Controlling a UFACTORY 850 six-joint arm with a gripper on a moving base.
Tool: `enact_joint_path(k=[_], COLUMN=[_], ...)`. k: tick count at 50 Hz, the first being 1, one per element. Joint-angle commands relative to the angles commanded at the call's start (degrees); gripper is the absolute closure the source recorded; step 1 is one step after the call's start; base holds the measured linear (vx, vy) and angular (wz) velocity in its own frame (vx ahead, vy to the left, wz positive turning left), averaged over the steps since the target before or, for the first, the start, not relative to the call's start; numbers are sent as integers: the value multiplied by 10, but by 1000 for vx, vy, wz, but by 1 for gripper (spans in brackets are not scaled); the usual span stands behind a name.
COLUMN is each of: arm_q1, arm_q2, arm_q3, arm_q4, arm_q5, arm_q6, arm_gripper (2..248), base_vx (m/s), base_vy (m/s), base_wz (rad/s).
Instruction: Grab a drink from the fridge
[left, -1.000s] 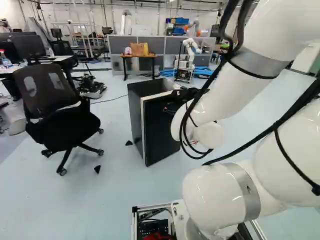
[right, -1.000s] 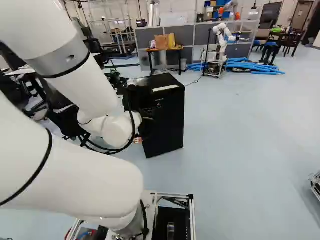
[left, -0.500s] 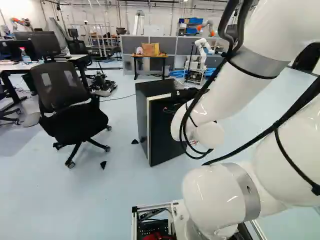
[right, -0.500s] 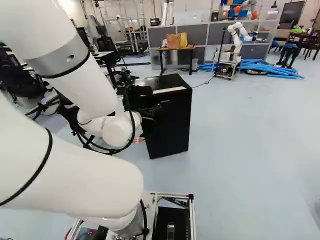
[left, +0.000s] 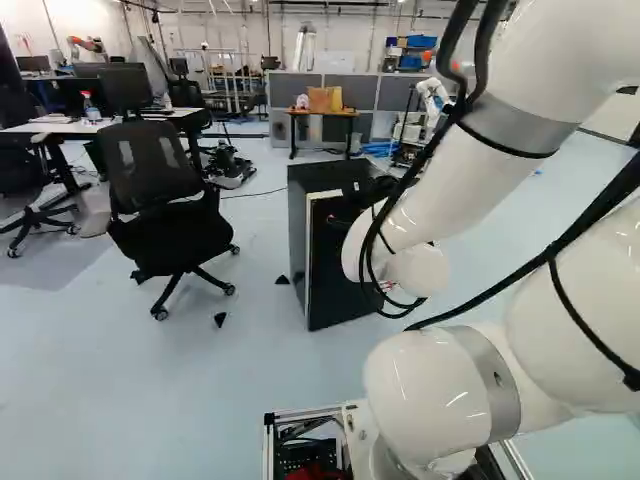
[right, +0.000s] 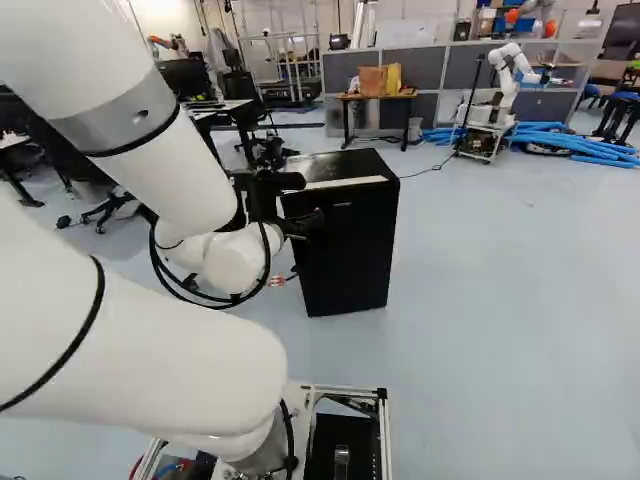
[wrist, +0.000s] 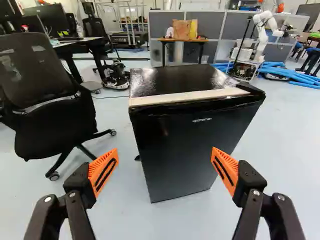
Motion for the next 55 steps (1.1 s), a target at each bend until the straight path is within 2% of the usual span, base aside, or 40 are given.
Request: enact_joint_path(k=[55], arm_q1=[0], arm_q2=[0], arm_q3=[0], arm_q4=[0], arm_q5=[0], arm_q6=[0], arm_gripper=[3], base_vx=[0], base_vy=[-20], base_wz=[187])
